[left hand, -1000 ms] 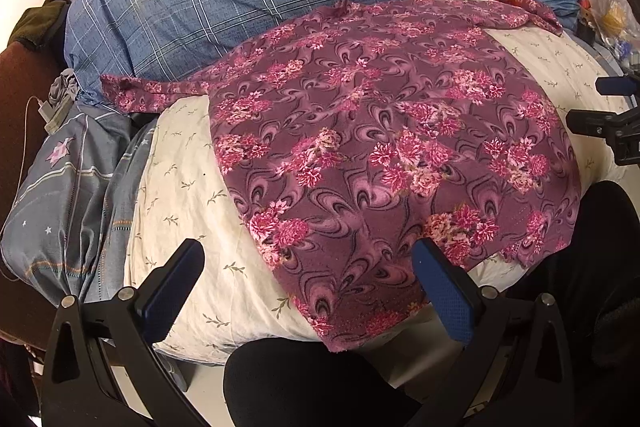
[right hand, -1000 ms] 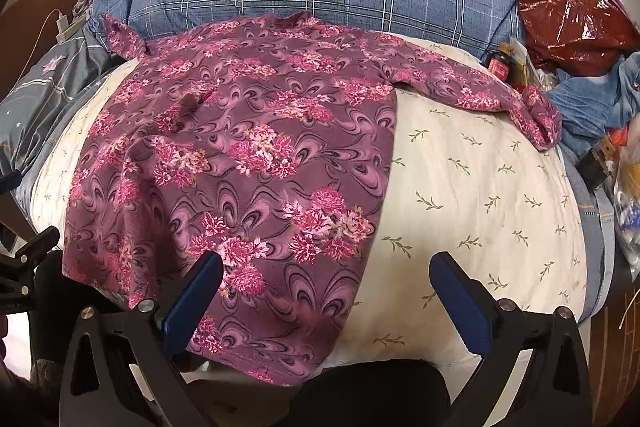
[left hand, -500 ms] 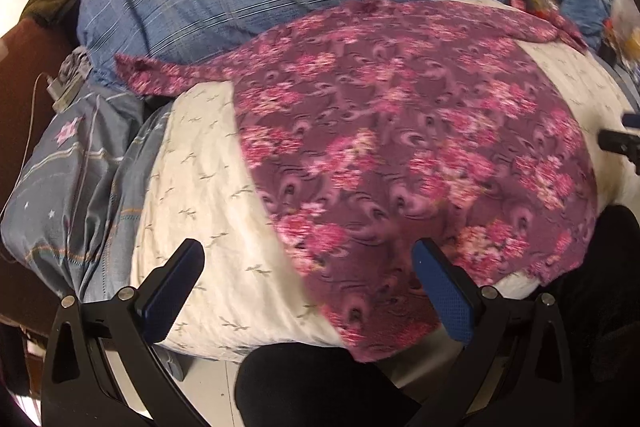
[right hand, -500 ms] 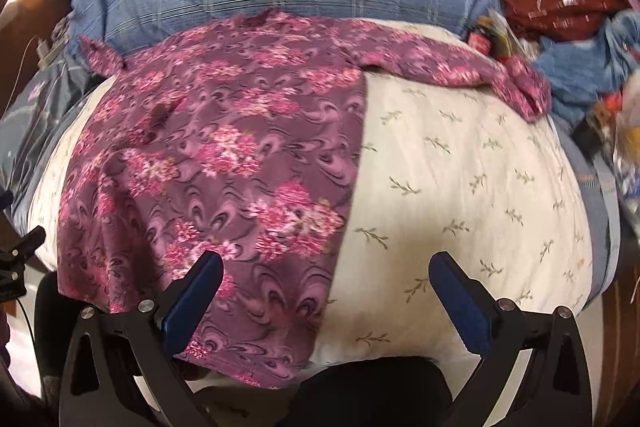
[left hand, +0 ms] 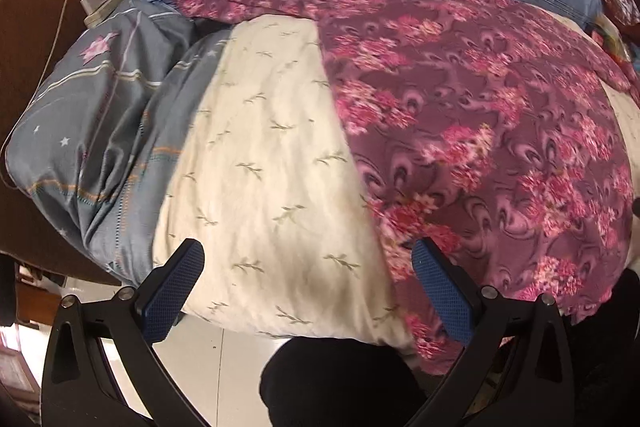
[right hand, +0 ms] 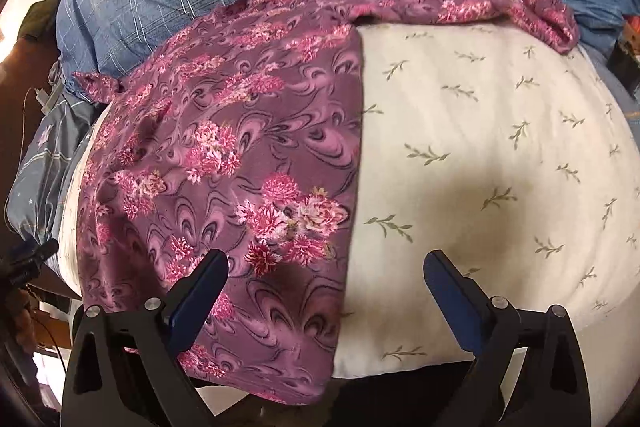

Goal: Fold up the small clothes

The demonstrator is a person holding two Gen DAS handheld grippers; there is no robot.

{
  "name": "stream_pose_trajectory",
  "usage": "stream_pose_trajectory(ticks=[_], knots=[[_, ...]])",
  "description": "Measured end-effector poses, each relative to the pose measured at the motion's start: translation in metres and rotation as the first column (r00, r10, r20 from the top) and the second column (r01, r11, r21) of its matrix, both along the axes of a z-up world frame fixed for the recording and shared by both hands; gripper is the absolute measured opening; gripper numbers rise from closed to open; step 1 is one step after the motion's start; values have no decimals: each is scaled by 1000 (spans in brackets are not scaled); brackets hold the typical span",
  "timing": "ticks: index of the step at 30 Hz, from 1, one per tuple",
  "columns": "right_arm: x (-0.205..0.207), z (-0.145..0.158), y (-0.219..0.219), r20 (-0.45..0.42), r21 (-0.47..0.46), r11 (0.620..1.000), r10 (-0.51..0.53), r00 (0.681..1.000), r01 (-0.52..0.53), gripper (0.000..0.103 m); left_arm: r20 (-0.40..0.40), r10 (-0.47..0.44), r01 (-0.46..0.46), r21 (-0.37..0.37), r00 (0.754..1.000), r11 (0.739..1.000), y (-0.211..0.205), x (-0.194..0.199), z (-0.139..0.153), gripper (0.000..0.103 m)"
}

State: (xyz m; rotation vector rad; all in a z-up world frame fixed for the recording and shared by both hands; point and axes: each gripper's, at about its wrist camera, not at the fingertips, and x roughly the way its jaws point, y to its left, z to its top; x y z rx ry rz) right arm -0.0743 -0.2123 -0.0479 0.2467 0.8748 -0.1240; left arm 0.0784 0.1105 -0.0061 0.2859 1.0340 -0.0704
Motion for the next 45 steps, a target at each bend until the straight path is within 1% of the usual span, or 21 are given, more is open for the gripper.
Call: stream_pose_trajectory(ticks=[3, 14, 17, 19, 21, 22, 23, 24, 25, 27, 28, 29, 33, 36, 37, 38, 40, 42, 43, 44, 45], knots=[[2, -3, 2, -11, -20, 1000, 5, 1000, -5, 98, -6, -32, 32, 13, 999, 999, -10, -6, -5, 103], [8, -13, 15, -35, -40, 998, 38, 999, -40, 100, -49, -72, 71, -20, 996, 997, -26, -10, -10, 103], [9, -18, 28, -45, -91, 993, 69, 997, -73, 99, -107, -92, 85, -69, 990, 994, -31, -10, -18, 103], [10, -21, 36, -52, -153, 984, 80, 995, -87, 98, -131, -102, 94, -63, 986, 994, -37, -10, -25, 103], [8, -22, 41, -34, -204, 974, 91, 995, -96, 84, -165, -116, 104, -79, 979, 991, -43, -11, -32, 103], [5, -20, 43, -12, -230, 968, 104, 994, -104, 68, -186, -131, 111, -113, 974, 987, -45, -11, -35, 103], [4, -19, 44, 3, -240, 964, 117, 993, -113, 39, -208, -148, 116, -159, 967, 980, -47, -11, -38, 100], [2, -16, 44, 20, -238, 963, 136, 990, -127, 21, -223, -160, 115, -201, 962, 973, -48, -10, -41, 74], [2, -14, 42, 26, -214, 966, 152, 988, -143, 8, -246, -170, 115, -222, 954, 968, -51, -8, -45, 34], [0, -8, 36, 45, -173, 973, 164, 985, -154, 7, -236, -155, 96, -245, 959, 965, -47, -5, -40, 21], [-4, -3, 30, 65, -144, 977, 166, 984, -155, 7, -228, -155, 94, -260, 961, 961, -43, -4, -36, 8], [-10, 5, 22, 94, -113, 983, 156, 983, -145, 7, -217, -146, 86, -265, 965, 960, -36, -4, -29, 6], [-44, 40, -22, 214, 14, 998, 62, 975, -67, 1, -182, -105, 49, -288, 978, 956, -2, -4, -8, 6], [-52, 35, -49, 154, 19, 1000, -3, 988, 0, 0, -214, -80, 35, -205, 974, 978, 13, -1, -16, 8], [-53, 27, -56, 119, 8, 999, -37, 992, 36, 1, -233, -80, 32, -204, 969, 978, 16, 0, -19, 10], [-53, 23, -61, 102, 5, 998, -57, 993, 57, 6, -241, -86, 34, -208, 967, 977, 21, -1, -18, 10], [-52, 20, -71, 89, 51, 997, -70, 994, 65, 6, -210, -94, 51, -202, 973, 978, 23, -6, -7, 13], [-50, 30, -74, 128, 78, 995, -72, 989, 62, 7, -144, -103, 79, -165, 984, 983, 22, -11, 13, 23], [-47, 37, -76, 145, 73, 995, -73, 987, 62, 8, -109, -109, 91, -156, 988, 984, 20, -12, 23, 37], [-44, 43, -81, 157, 64, 995, -81, 984, 71, 15, -72, -115, 103, -151, 991, 983, 18, -12, 30, 53], [-38, 51, -92, 177, 62, 994, -102, 979, 92, 21, -32, -120, 115, -148, 992, 982, 15, -9, 40, 60]])
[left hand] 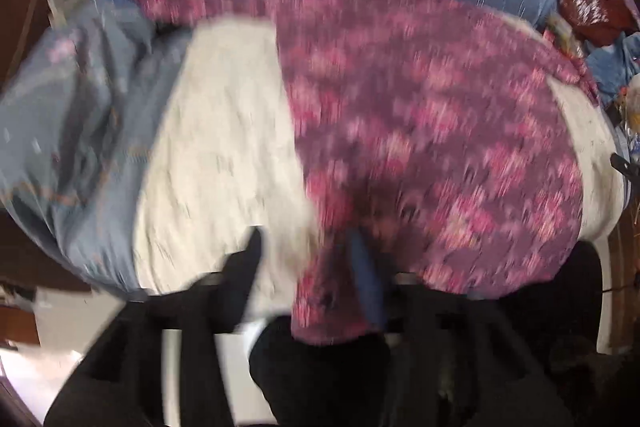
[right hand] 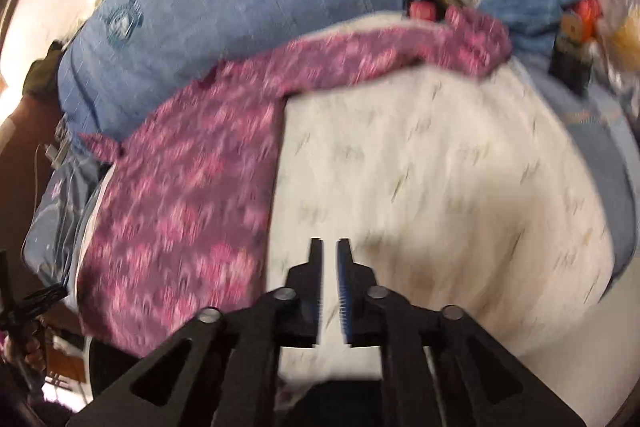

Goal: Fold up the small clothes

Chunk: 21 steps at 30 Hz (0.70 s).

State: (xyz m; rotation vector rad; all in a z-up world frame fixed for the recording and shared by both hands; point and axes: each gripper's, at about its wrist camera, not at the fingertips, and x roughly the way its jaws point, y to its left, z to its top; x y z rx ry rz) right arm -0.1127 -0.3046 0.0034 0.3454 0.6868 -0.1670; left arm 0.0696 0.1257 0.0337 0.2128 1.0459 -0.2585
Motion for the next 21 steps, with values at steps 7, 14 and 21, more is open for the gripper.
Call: stream_pose_trajectory(ticks=[7, 14, 21], knots=[[41, 31, -122, 100, 100, 949, -307, 946, 298, 45, 57, -39, 40, -23, 998, 999, -69, 67, 9, 71], [132, 54, -169, 26, -52, 922, -383, 923, 384, 69, 35, -55, 55, -20, 998, 998, -171, 145, -21, 71], [176, 22, -193, -80, -203, 880, -452, 889, 429, 31, -42, -27, 25, -39, 999, 999, -205, 176, -65, 75]])
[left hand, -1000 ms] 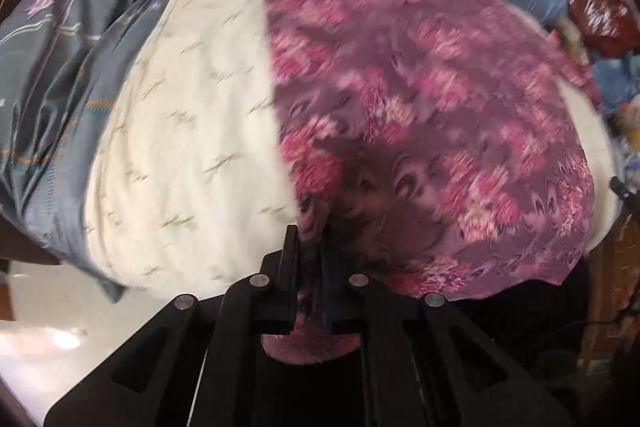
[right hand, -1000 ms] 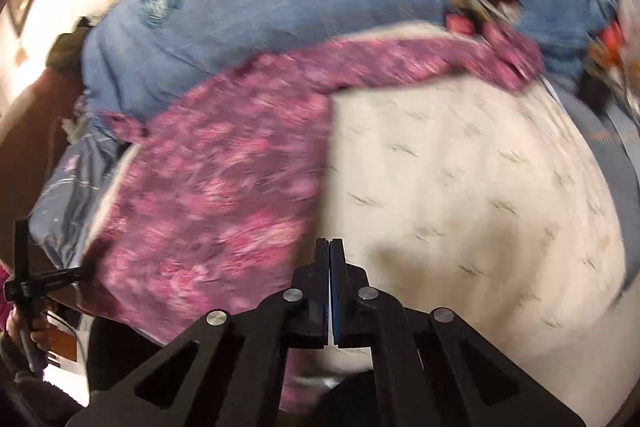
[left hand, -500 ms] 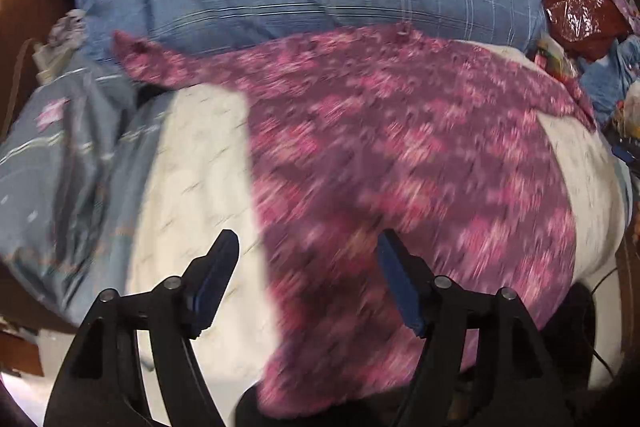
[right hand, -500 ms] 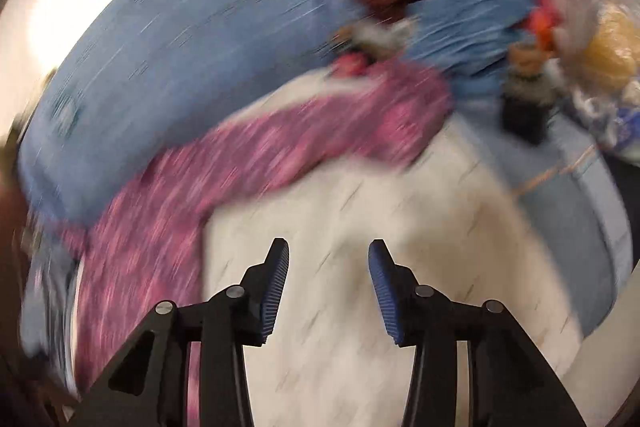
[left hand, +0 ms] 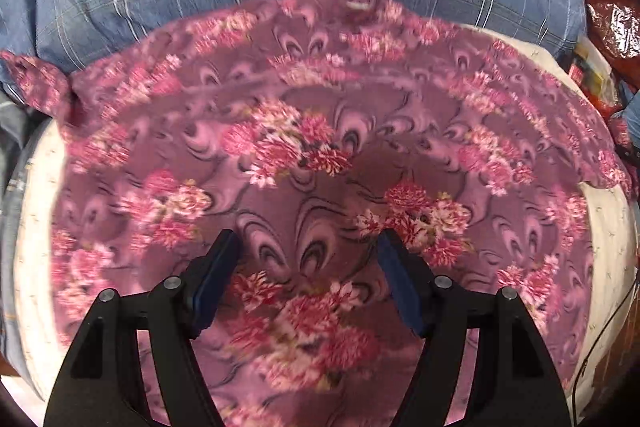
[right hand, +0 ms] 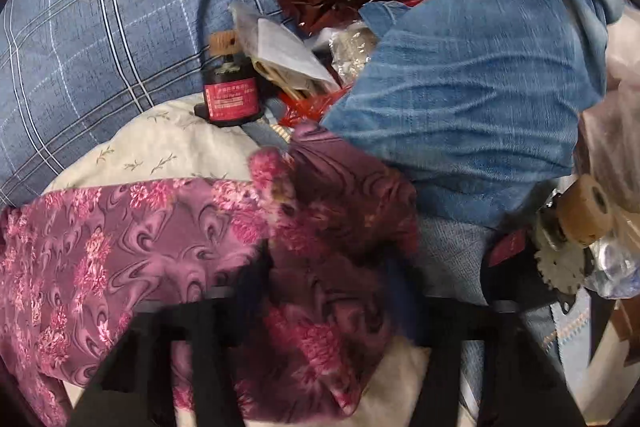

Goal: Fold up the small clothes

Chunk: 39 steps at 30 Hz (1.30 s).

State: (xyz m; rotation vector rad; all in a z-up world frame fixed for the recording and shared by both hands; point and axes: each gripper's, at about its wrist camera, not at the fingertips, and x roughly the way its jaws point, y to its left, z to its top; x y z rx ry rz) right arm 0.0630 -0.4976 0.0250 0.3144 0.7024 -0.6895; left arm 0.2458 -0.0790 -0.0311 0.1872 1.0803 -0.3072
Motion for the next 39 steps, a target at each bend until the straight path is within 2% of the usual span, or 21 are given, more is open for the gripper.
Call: stream_pose_trajectory(ticks=[1, 2, 6, 9, 10, 14, 17, 18, 22, 27, 30, 33, 34, 36, 38, 39], knots=[[-7, 2, -2, 45, 8, 1000, 14, 999, -14, 18, 30, 1, 0, -6, 1000, 1000, 1, -2, 1, 75], [-12, 4, -4, 69, 9, 1000, 19, 997, -20, 14, 39, 0, 0, -6, 999, 1000, 1, -1, 1, 75], [-29, 26, 5, 148, -14, 999, 36, 988, -35, 13, 37, 29, -27, -52, 999, 998, 7, 1, 3, 75], [-35, 47, 29, 284, 23, 992, 116, 952, -127, 12, 52, 31, -28, -60, 998, 998, 11, 3, 4, 75], [-34, 50, 37, 305, 34, 987, 138, 942, -156, 12, 56, 30, -26, -67, 998, 997, 14, 3, 5, 75], [-8, 59, 88, 346, 73, 950, 261, 901, -303, 12, 65, 22, -17, -79, 998, 997, 21, 7, 7, 75], [21, 56, 132, 372, 121, 903, 344, 862, -412, 12, 88, 33, -27, -73, 996, 997, 30, 12, 11, 75], [36, 53, 155, 379, 144, 877, 380, 844, -459, 12, 97, 47, -40, -74, 994, 996, 35, 14, 13, 75], [76, 45, 230, 368, 179, 790, 499, 785, -586, 12, 127, 131, -120, -87, 983, 989, 60, 23, 22, 75], [119, 27, 315, 353, 201, 695, 607, 713, -691, 12, 188, 253, -242, -80, 949, 967, 97, 31, 36, 75], [137, 19, 368, 334, 195, 631, 677, 656, -751, 12, 208, 352, -337, -105, 913, 936, 129, 36, 45, 75], [152, 12, 402, 316, 199, 592, 716, 623, -781, 13, 194, 442, -427, -115, 876, 897, 157, 39, 46, 75], [158, 5, 415, 306, 212, 584, 722, 620, -784, 18, 184, 475, -458, -126, 860, 880, 167, 39, 46, 75], [165, -12, 430, 268, 253, 576, 730, 629, -777, 21, 163, 513, -494, -140, 843, 858, 181, 42, 44, 76], [172, -35, 446, 171, 287, 582, 750, 639, -761, 31, 151, 518, -500, -143, 842, 854, 185, 43, 41, 76], [174, -42, 453, 121, 298, 585, 761, 638, -754, 31, 144, 515, -498, -141, 845, 856, 185, 44, 40, 76]])
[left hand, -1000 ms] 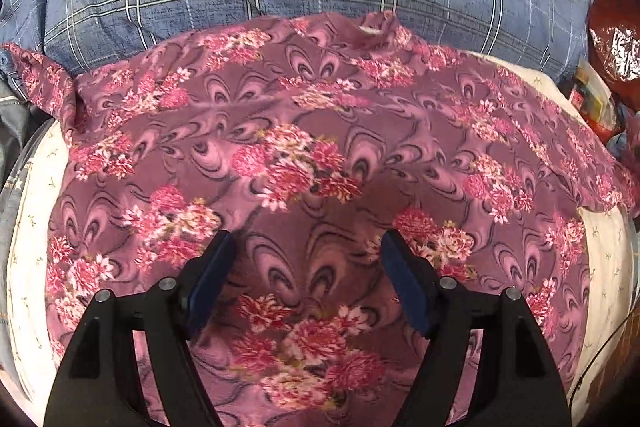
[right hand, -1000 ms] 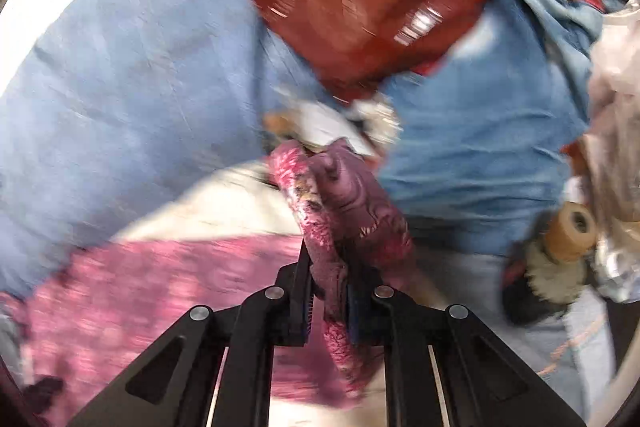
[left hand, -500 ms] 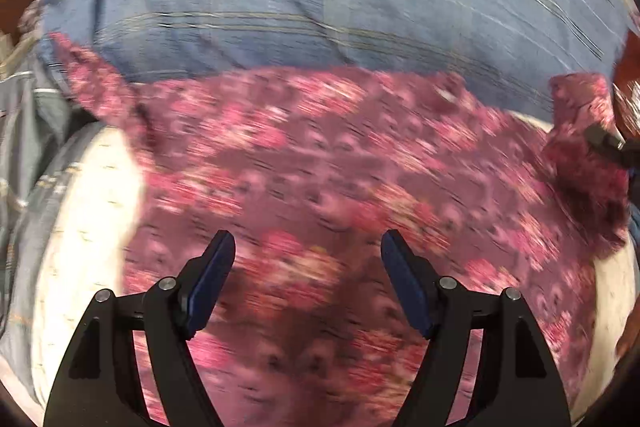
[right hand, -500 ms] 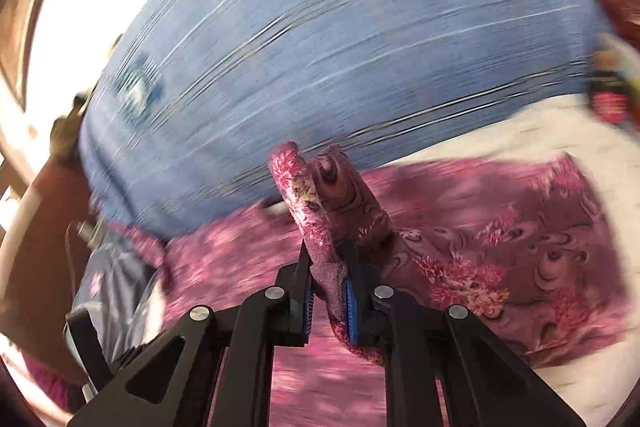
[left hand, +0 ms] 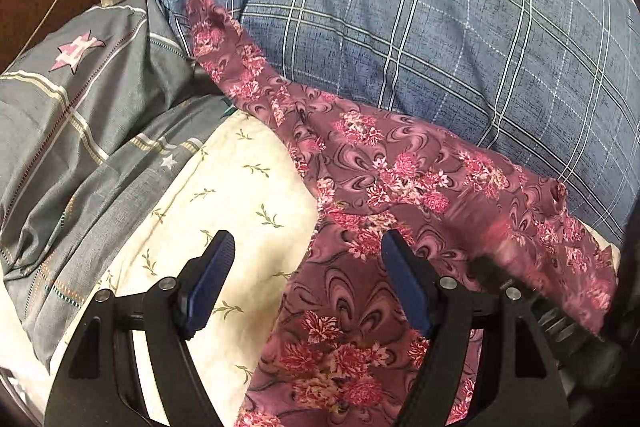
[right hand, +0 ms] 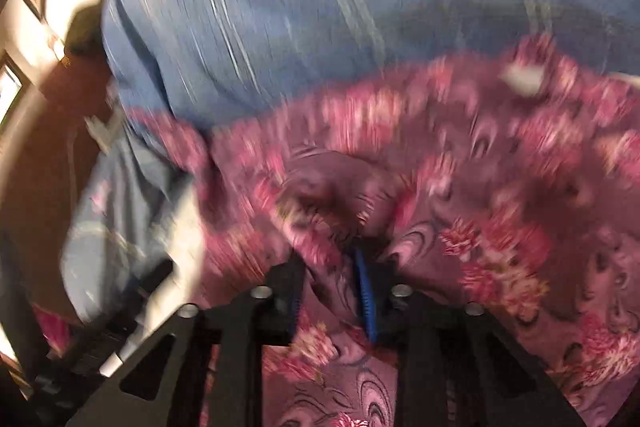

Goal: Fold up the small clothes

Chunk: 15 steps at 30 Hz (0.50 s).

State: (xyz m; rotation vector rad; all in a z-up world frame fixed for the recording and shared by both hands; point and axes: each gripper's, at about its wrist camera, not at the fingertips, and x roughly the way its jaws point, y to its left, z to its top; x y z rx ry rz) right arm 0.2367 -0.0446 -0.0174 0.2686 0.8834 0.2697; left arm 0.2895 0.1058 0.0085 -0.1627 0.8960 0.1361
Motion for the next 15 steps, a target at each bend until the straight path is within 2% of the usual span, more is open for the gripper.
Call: stream_pose_trajectory(ticks=[2, 3, 5, 7, 10, 13, 15], knots=[[-10, 1, 2, 6, -14, 1000, 16, 1000, -16, 33, -11, -20, 20, -7, 1000, 1000, -2, -1, -2, 76], [-24, 10, -2, 38, -7, 999, 35, 999, -35, 35, -21, -43, 43, -16, 999, 999, -6, -2, -3, 76], [-51, 26, -13, 87, 15, 999, 42, 995, -44, 53, -33, -73, 72, -35, 997, 997, -13, -3, -4, 76], [-77, 36, -36, 130, 44, 998, 39, 991, -45, 61, -53, -130, 125, -89, 990, 988, -22, -6, -5, 75], [-114, 44, -78, 170, 45, 999, -22, 985, 14, 62, -79, -213, 200, -145, 974, 969, -40, -8, -10, 77], [-139, 36, -131, 122, 102, 986, -144, 982, 132, 63, -135, -272, 246, -181, 953, 952, -60, -4, -22, 78], [-151, 27, -158, 88, 165, 967, -211, 973, 195, 63, -137, -304, 261, -265, 943, 928, -67, 3, -26, 78]])
